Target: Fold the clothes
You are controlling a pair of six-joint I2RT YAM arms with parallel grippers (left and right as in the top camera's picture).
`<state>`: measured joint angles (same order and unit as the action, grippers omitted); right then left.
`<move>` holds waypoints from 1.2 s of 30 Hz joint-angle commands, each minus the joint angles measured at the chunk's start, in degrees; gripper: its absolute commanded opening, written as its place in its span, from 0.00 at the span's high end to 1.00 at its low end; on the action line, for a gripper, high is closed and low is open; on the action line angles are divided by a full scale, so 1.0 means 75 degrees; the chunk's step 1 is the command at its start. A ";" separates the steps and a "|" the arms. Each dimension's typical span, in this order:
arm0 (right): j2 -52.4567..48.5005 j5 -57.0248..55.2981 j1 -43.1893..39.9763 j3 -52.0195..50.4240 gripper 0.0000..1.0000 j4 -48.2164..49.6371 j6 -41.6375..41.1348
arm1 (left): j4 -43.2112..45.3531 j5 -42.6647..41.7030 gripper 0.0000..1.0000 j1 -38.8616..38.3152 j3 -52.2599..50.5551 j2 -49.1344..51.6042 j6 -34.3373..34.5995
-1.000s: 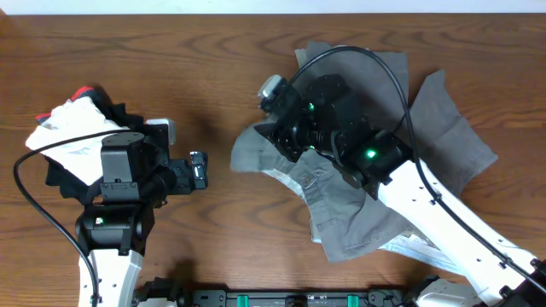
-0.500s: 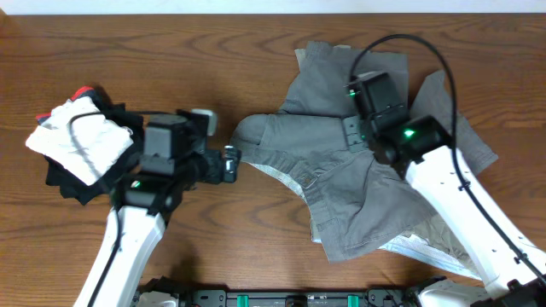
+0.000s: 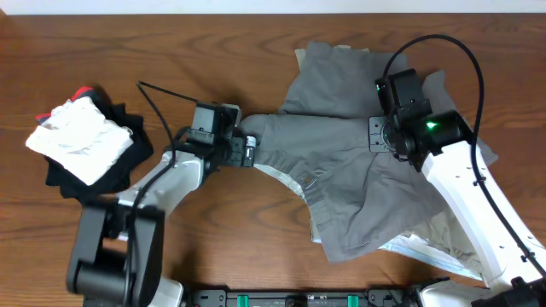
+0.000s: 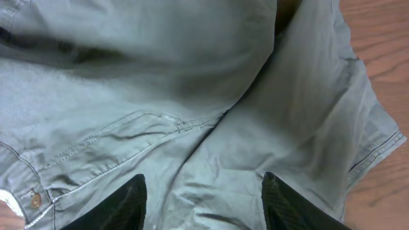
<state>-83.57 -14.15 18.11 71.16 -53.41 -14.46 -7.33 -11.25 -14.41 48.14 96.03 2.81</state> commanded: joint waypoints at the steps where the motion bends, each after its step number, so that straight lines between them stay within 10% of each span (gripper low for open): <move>1: 0.0143 -0.0087 -0.0079 0.0052 0.49 -0.0029 -0.0125 | 0.0184 -0.0280 0.14 -0.0012 0.0169 0.0358 -0.0140; 2: 0.0143 -0.0087 -0.0079 0.0052 0.50 -0.0038 -0.0125 | 0.0195 -0.0399 0.26 -0.0012 0.0169 0.0402 -0.0143; 4: 0.0143 -0.0087 -0.0079 0.0052 0.57 -0.0087 -0.0128 | 0.0189 -0.0574 0.89 -0.0012 0.0169 0.0391 -0.0169; 5: 0.0143 -0.0087 -0.0079 0.0052 0.62 -0.0146 -0.0125 | 0.0163 -0.0644 0.94 -0.0009 0.0169 0.0329 -0.0169; 9: 0.0143 -0.0082 -0.0143 0.0052 0.76 -0.0455 -0.0137 | -0.0079 -0.0522 0.94 0.0099 0.0189 -0.0388 -0.0379; 21: 0.0143 0.0673 -0.0519 0.0052 0.71 -0.1332 -0.0006 | -0.0189 -0.0143 0.94 0.1912 0.1230 -0.3526 0.0154; 36: 0.0082 0.4106 -0.0102 -0.1119 0.64 -0.1682 0.1941 | -0.0207 -0.0606 0.94 0.1929 0.1236 -0.3824 0.0294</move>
<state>-83.50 10.39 15.29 65.80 -66.26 -2.28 -9.17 -15.09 -0.05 56.77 67.61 4.49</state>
